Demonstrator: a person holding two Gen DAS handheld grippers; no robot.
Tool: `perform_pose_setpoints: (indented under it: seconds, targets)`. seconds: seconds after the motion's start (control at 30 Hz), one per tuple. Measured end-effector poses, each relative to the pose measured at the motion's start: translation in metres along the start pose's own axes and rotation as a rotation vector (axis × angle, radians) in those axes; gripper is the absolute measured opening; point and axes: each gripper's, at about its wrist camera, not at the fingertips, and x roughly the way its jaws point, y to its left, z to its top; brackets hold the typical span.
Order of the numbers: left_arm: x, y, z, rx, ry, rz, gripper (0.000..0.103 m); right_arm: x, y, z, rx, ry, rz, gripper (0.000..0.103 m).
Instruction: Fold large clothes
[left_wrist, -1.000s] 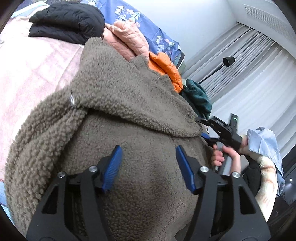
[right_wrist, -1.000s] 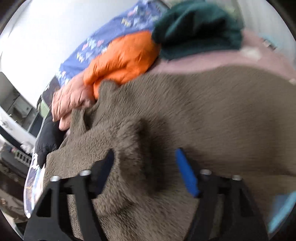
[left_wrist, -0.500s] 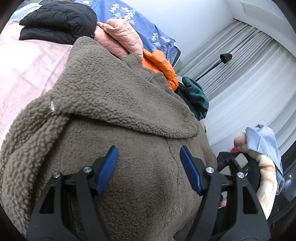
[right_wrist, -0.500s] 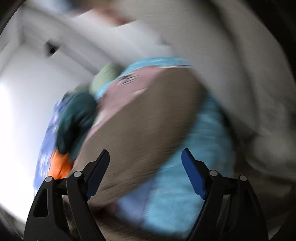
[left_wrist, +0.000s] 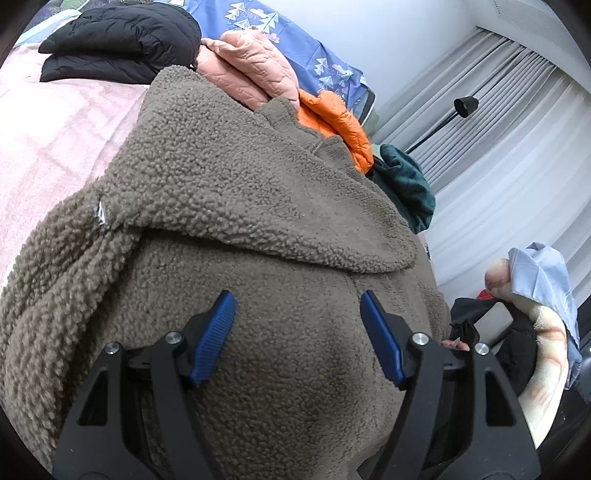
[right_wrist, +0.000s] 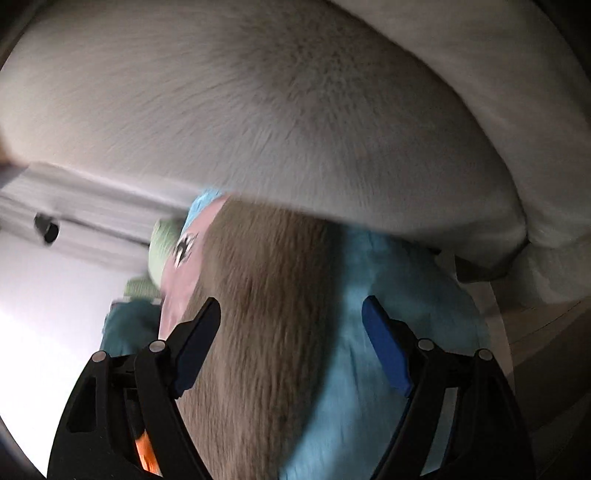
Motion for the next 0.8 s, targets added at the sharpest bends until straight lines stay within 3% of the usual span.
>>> perform_pose_setpoints:
  seconds: [0.07, 0.1, 0.17, 0.2, 0.23, 0.3, 0.4, 0.5, 0.63, 0.7, 0.8]
  targets:
    - [0.002, 0.001, 0.002, 0.001, 0.003, 0.008, 0.072, 0.007, 0.002, 0.000, 0.002, -0.044, -0.037, 0.079]
    - [0.003, 0.001, 0.002, 0.000, 0.004, 0.011, 0.072, 0.011, 0.003, 0.000, 0.001, -0.043, -0.043, 0.072]
    - [0.006, 0.002, 0.004, -0.002, 0.005, 0.016, 0.072, 0.023, 0.005, -0.002, -0.001, -0.005, -0.042, 0.047]
    - [0.007, 0.002, 0.004, -0.004, 0.004, 0.018, 0.072, 0.024, 0.007, -0.004, 0.001, 0.010, -0.034, 0.022]
    - [0.008, 0.002, 0.005, -0.006, 0.003, 0.020, 0.072, 0.023, 0.011, -0.005, -0.014, 0.023, -0.009, 0.016]
    - [0.009, 0.002, 0.006, -0.008, 0.002, 0.020, 0.072, 0.012, 0.024, -0.006, -0.082, -0.016, 0.017, 0.014]
    - [0.008, -0.001, 0.007, -0.001, 0.005, 0.009, 0.072, -0.019, 0.066, -0.024, -0.301, -0.079, 0.103, 0.013]
    - [0.003, -0.008, 0.007, 0.012, -0.005, -0.041, 0.071, -0.044, 0.102, -0.052, -0.454, -0.073, 0.202, 0.013]
    - [-0.013, -0.028, 0.012, 0.054, -0.053, -0.110, 0.071, -0.073, 0.142, -0.097, -0.578, -0.011, 0.353, 0.013]
    - [-0.022, -0.040, 0.020, 0.090, -0.083, -0.144, 0.072, -0.100, 0.172, -0.147, -0.655, 0.080, 0.486, 0.013]
    - [-0.035, -0.054, 0.035, 0.132, -0.131, -0.165, 0.073, -0.126, 0.199, -0.193, -0.733, 0.182, 0.615, 0.013]
